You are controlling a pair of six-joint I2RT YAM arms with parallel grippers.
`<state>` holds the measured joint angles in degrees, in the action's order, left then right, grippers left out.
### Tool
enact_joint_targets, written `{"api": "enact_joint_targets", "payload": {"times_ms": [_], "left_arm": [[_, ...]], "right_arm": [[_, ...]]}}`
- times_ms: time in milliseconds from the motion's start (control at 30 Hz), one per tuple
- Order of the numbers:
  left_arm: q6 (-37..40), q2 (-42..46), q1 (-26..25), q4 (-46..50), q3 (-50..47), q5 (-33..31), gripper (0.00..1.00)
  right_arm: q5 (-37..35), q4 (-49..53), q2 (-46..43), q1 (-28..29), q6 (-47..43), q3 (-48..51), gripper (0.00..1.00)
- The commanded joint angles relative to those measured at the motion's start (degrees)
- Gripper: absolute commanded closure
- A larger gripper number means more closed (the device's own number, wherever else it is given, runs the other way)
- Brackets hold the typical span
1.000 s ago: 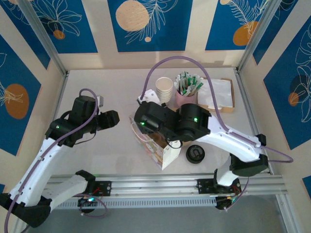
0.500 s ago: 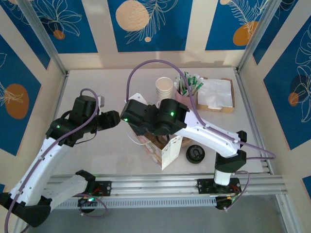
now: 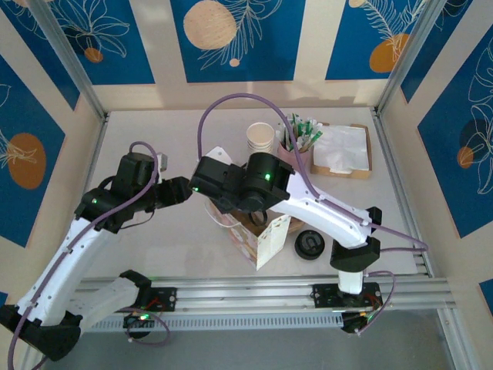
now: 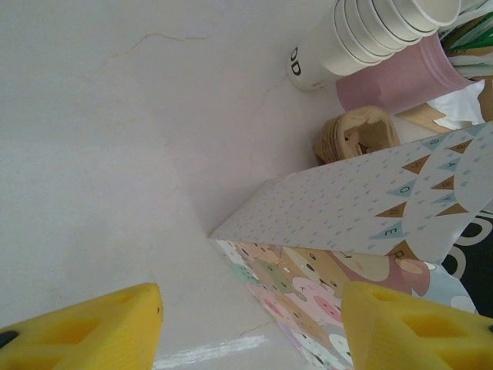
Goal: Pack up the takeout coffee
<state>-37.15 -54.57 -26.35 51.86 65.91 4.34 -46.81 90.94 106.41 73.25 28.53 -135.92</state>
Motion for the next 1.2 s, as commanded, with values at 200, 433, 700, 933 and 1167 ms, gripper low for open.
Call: {"api": "enact_joint_targets", "payload": {"times_ms": [200,433,700,933,1167], "left_arm": [[-0.45,-0.60,0.68,-0.63,-0.56,-0.03,0.37],[-0.50,-1.11,0.68,-1.45,-0.62,0.32,0.37],[1.43,-2.92,0.68,-1.55,3.10,1.02,0.37],[7.28,-6.69,0.68,-1.57,8.25,5.81,0.31],[10.42,-12.15,0.77,-3.48,11.65,14.19,0.30]], "right_arm": [[3.42,-0.23,-3.29,-3.71,-0.41,1.87,0.52],[5.27,-2.09,-4.15,-5.04,-0.33,6.26,0.52],[9.44,-7.05,-6.09,-6.27,-0.45,11.17,0.53],[13.68,-10.55,-8.44,-7.31,-1.29,12.31,0.53],[14.41,-10.67,-9.65,-9.59,-0.37,16.63,0.55]]}}
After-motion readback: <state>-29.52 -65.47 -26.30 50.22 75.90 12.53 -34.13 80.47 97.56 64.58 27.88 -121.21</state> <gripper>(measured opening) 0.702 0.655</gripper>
